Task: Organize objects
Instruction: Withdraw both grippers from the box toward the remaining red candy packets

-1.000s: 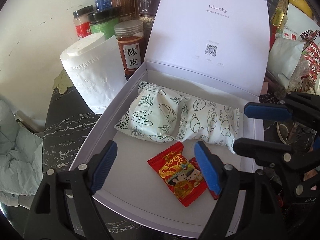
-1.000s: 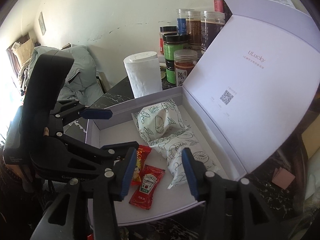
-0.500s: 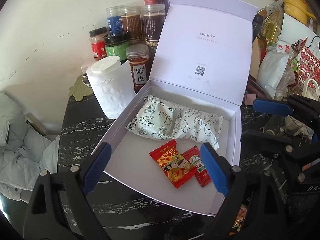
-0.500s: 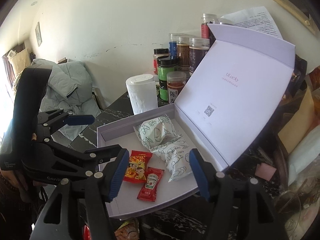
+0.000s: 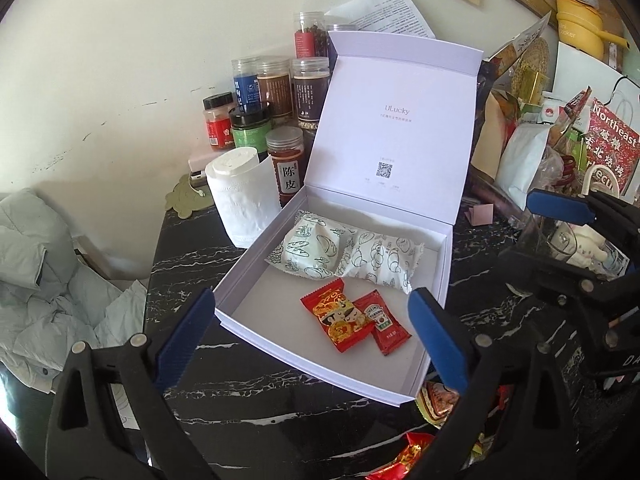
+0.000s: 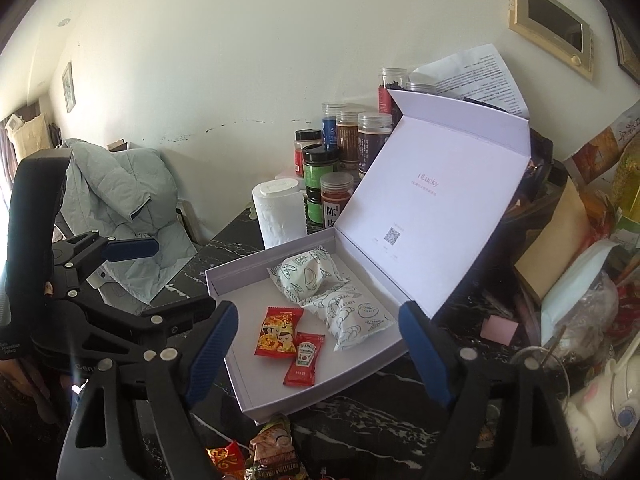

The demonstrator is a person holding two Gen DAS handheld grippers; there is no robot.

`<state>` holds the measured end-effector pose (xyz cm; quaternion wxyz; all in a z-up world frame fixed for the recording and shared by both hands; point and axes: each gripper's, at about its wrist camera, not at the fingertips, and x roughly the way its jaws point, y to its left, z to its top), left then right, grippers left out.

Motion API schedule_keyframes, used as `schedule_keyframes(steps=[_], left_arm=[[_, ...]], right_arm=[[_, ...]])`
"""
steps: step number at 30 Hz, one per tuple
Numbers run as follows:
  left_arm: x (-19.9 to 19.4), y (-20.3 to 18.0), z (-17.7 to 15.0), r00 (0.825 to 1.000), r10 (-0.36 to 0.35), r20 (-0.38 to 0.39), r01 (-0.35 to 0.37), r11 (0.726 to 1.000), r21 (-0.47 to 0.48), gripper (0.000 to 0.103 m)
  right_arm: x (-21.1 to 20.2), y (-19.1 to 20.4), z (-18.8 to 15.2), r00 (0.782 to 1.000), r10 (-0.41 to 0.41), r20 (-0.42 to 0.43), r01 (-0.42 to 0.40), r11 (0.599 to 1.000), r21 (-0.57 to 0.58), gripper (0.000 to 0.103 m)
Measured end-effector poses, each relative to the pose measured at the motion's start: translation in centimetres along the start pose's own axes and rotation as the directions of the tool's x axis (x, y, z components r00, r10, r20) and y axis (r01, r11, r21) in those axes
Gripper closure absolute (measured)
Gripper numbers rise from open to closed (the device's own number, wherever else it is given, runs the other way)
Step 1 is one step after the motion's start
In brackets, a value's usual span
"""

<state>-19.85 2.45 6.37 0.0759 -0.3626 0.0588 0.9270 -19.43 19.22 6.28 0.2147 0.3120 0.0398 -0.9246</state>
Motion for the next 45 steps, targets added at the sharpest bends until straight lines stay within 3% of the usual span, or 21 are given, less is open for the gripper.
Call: schedule_keyframes(steps=[12,23,31,45], left_arm=[[-5.3,-1.4,-1.5,0.998,0.032,0.062,-0.033,0.999,0.011,0.005],[-8.1,-3.3,-4.7,0.996,0.006,0.084,-0.01,0.999,0.041,0.004],[-8.1,-3.8,-8.2,0.999,-0.045,0.027,0.044,0.999,0.025,0.004],[-6.6,-3.5,-13.4,0.997,-0.042,-0.068,0.043,0.999,0.007,0.004]], right_arm=[[-5.5,0.5,-2.1,0.997,-0.061,0.05,0.06,0.998,0.018,0.004],[-9.2,1.7,-5.6,0.994,-0.094,0.063,0.093,0.996,0.009,0.004],[-9.5,3.1,-8.8,0.997,-0.068,0.04,0.067,0.998,0.02,0.004],[-7.3,4.8,-14.3,0.997,-0.035,-0.065,0.037,0.999,0.035,0.004]])
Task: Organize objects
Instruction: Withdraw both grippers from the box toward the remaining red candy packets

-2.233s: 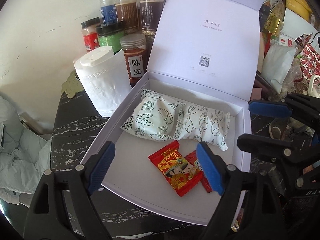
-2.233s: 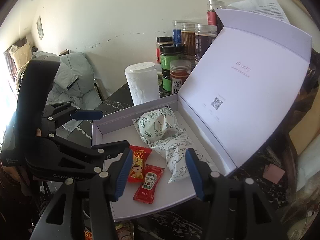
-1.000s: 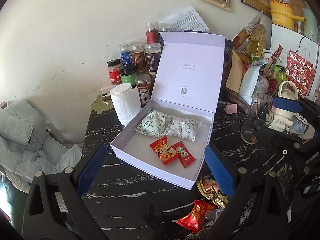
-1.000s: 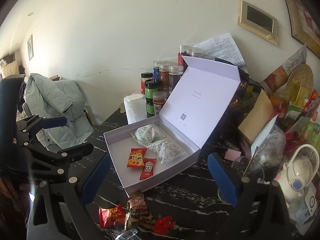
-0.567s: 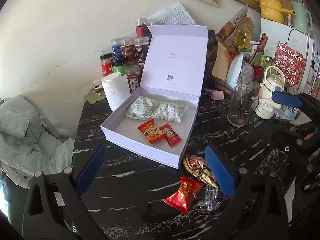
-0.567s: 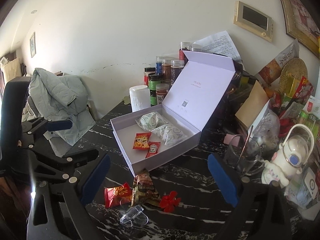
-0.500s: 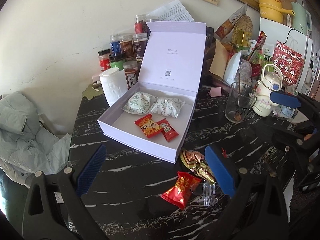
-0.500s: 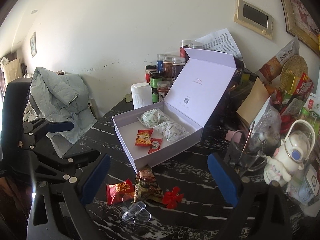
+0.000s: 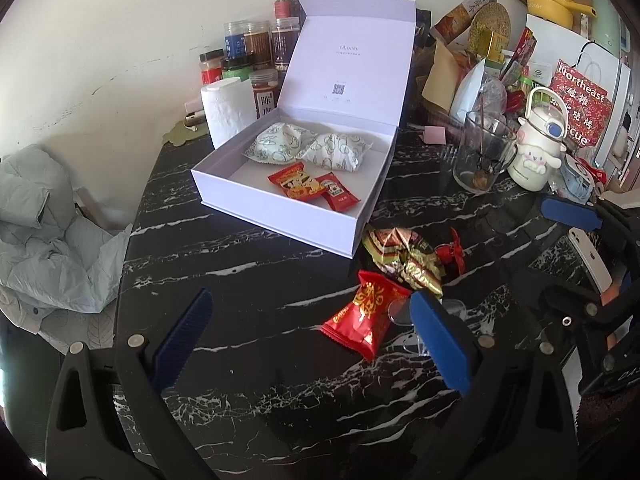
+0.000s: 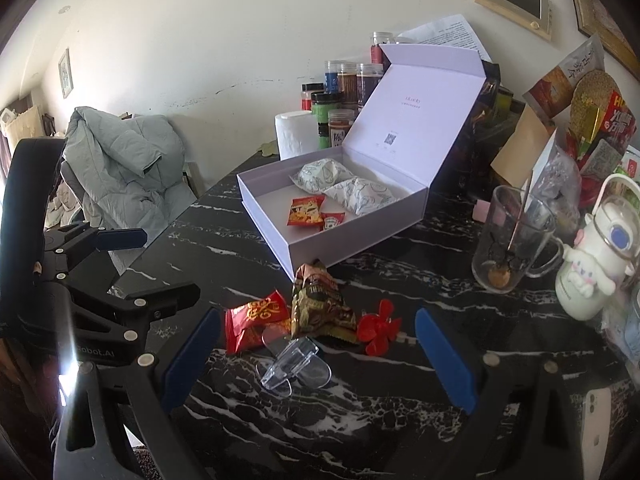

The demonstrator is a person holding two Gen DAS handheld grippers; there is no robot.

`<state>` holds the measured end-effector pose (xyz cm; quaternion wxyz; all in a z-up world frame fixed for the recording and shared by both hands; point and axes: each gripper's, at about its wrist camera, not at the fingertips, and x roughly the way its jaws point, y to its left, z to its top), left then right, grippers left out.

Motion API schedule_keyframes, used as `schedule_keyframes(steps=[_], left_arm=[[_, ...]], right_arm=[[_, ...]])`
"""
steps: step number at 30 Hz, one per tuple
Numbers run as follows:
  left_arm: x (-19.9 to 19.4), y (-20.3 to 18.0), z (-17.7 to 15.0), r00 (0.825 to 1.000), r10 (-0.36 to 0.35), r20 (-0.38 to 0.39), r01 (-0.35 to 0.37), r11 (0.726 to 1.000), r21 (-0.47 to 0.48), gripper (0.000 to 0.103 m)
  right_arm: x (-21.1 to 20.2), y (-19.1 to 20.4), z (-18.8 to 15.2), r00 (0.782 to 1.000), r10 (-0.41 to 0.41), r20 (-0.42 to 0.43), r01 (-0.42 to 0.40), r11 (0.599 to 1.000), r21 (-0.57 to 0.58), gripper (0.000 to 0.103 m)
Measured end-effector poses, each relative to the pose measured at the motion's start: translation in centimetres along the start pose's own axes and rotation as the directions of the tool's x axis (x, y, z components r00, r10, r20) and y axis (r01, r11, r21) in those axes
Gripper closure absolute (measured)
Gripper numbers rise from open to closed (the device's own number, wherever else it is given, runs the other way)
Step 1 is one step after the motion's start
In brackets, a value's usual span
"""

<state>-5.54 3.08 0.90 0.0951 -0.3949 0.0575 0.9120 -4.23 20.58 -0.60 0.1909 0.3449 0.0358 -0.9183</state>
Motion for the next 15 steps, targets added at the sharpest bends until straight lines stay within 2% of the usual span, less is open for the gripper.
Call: schedule_keyframes(steps=[8,15], left_arm=[[1.7,-0.1,-2.7,0.998,-0.024,-0.06,0.025,1.0,0.008,0.004],[2.7,0.8,-4.2,0.996,-0.043,-0.082,0.043,0.999,0.006,0.004]], right_arm=[[1.7,1.0,-3.0,0.997,0.038,-0.061,-0.038,0.999,-0.01,0.004],[4.0,2.3,-5.0,0.993,0.057,-0.103,-0.061,0.998,-0.035,0.004]])
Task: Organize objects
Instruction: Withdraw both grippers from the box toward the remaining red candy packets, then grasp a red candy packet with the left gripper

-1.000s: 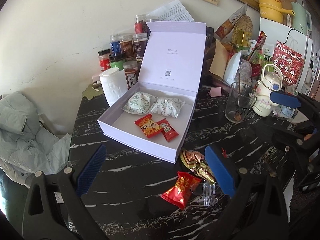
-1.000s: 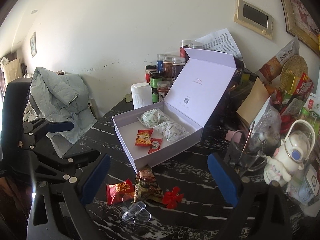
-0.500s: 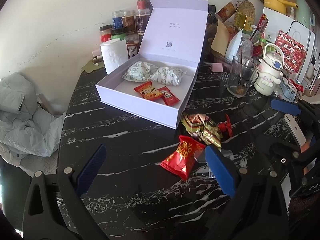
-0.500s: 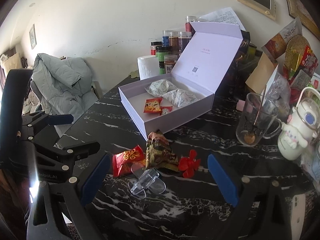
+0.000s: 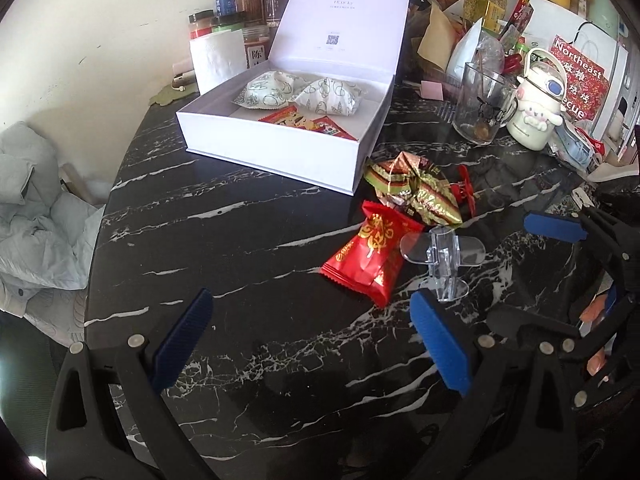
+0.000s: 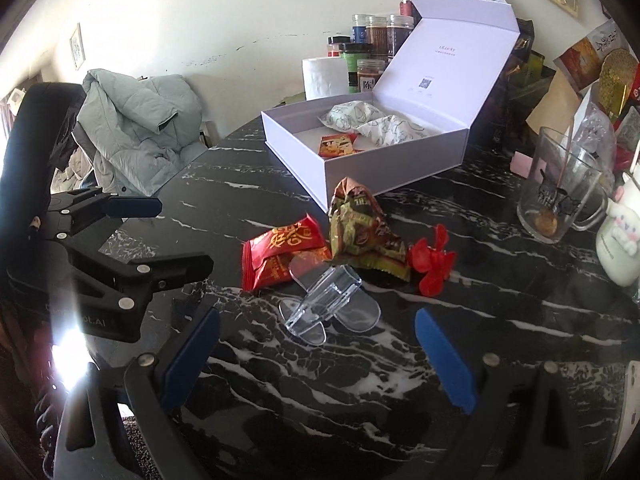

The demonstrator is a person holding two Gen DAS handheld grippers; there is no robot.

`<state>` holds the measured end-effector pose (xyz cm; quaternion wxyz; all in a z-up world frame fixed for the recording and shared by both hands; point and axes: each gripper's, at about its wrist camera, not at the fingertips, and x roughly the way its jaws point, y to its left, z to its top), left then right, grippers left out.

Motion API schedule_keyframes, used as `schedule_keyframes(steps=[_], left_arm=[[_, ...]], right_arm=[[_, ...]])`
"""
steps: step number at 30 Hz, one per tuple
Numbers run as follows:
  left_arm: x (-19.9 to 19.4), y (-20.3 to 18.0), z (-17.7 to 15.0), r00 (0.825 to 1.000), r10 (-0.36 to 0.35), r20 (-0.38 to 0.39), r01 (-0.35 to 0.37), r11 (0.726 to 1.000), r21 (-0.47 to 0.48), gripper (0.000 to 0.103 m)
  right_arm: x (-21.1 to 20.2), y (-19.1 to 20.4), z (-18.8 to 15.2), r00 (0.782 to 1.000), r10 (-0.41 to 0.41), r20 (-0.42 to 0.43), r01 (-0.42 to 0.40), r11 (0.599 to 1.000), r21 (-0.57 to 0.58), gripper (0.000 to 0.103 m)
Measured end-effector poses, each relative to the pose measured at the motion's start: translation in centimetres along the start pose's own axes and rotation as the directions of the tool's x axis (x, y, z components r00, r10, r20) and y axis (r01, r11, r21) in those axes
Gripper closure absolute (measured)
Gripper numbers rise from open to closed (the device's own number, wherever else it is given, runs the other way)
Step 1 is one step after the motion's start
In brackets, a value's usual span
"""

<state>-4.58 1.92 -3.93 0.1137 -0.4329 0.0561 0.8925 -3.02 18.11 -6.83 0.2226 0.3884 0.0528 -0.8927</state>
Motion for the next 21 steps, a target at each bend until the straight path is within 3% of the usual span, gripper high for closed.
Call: schedule_keyframes(steps=[14,21], left_arm=[[2.2,2.2,-0.5,0.999,0.023,-0.046,-0.025,0.999,-0.036,0.004],[3.1,2.0,0.0,0.997,0.046,-0.06,-0.047,0.999,-0.019,0.004]], right_arm=[[4.6,0.0,0.3,0.999,-0.016,-0.051,0.018,0.999,0.041,0.005],[5.3,-0.6,0.2,0.996,-0.062,-0.064,0.063,0.998,0.015,0.033]])
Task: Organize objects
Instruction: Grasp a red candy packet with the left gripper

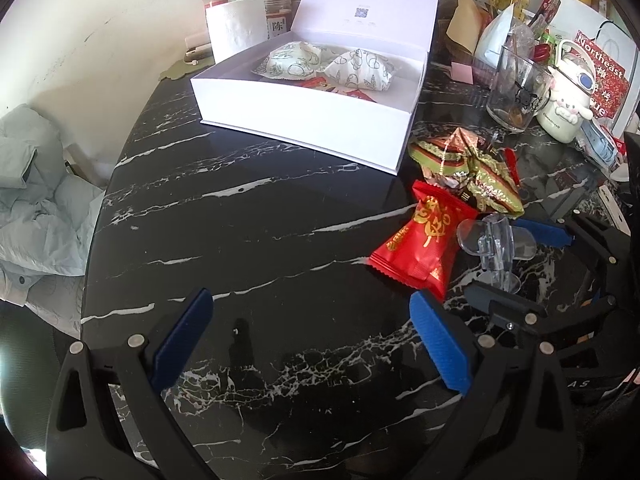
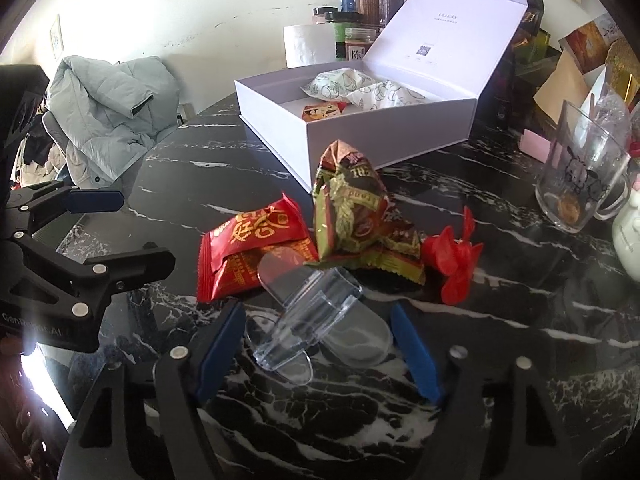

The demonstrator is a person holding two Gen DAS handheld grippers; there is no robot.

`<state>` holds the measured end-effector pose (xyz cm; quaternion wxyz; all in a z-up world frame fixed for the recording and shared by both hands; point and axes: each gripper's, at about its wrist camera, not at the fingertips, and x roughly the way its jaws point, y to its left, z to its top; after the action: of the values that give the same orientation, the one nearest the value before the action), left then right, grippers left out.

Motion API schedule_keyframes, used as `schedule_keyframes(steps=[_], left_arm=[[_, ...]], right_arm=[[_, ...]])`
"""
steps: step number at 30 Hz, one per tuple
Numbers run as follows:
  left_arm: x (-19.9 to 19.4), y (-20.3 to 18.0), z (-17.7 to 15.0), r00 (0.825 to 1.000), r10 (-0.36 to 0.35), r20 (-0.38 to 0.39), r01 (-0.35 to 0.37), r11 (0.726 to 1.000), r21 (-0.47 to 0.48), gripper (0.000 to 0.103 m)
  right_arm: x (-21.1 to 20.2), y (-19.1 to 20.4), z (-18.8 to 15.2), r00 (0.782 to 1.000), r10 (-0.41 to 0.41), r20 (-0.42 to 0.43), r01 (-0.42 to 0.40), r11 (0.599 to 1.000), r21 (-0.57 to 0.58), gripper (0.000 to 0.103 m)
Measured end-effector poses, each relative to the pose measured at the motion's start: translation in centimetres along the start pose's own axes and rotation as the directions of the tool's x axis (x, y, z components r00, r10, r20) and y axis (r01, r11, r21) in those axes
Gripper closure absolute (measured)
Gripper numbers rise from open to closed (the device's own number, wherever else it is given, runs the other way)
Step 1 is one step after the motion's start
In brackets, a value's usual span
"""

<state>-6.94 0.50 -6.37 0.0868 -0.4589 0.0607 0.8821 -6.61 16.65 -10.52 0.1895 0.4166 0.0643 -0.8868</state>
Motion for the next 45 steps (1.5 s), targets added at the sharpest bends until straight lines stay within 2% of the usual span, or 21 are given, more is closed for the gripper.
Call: schedule_keyframes(steps=[7,17,23,29,41,43,45], left_arm=[[0.7,-1.5,0.6,1.0,-0.028,-0.007,0.028,0.999,0.02,0.004],[2.2,-5.1,1.9,0.993,-0.116,-0.015,0.117,0.989,0.088,0.004],[3.9,-6.5,2.6,0.995,-0.093,-0.034,0.096,0.989,0.115,0.004],[4.4,-6.7,3.1,0.993,-0.114,-0.008,0.114,0.985,0.129,0.004],[4.9,-6.6,3.4,0.986,-0.166,0.001,0.164,0.972,0.167,0.001],[4.8,-6.7,3.3,0.985,-0.172,0.008,0.168,0.971,0.172,0.006],[4.5,-6.8,3.2,0.983,-0.181,0.021,0.174,0.968,0.182,0.016]], right_arm=[[-0.6,-1.6,-0.7,1.0,-0.013,-0.008,0.013,1.0,0.005,0.033],[-2.6,-4.8,-3.1,0.999,-0.048,0.015,0.048,0.998,0.039,0.033],[-2.9,-5.8,-3.7,0.997,-0.067,0.042,0.066,0.997,0.033,0.033],[-2.6,-5.8,-3.6,0.996,-0.071,0.054,0.07,0.997,0.023,0.032],[-2.2,-5.1,-3.3,0.997,-0.06,0.04,0.059,0.998,0.013,0.018],[-2.1,-5.1,-3.3,0.998,-0.06,0.037,0.059,0.998,0.015,0.017],[-2.1,-5.1,-3.2,0.998,-0.062,0.034,0.061,0.998,0.019,0.016]])
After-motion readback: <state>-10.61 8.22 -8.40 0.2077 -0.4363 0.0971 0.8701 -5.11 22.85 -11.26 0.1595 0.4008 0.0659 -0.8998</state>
